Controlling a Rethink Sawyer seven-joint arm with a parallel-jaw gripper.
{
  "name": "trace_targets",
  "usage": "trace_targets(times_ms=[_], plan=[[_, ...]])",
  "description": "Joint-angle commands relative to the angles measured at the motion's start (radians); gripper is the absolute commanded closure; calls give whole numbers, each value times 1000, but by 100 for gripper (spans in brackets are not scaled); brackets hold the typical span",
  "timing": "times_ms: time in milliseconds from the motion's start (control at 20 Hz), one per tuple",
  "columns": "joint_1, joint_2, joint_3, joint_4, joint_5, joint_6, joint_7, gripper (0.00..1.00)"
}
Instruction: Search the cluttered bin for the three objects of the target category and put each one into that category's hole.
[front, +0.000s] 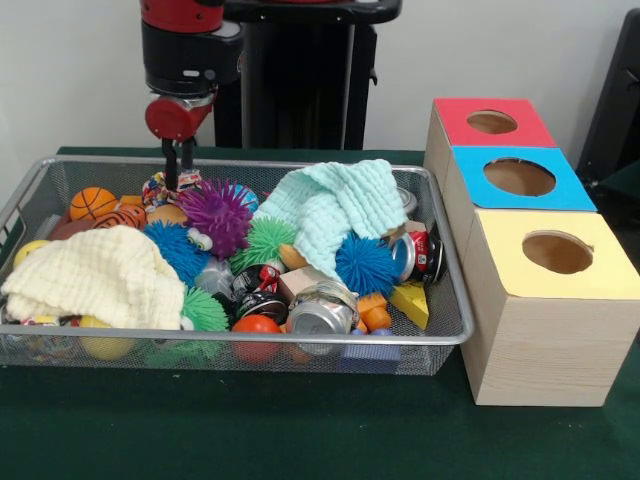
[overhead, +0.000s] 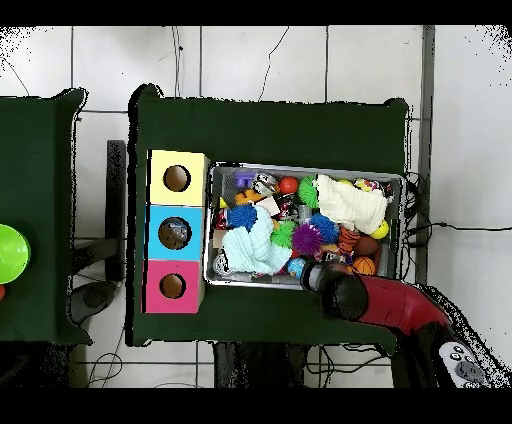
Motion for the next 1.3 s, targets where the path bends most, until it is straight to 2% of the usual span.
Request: trace_targets(times_ms=[50, 1300], plan=[[1, 37, 12, -29, 30, -67, 3, 0], [3, 52, 13, -62, 31, -61, -16, 0]])
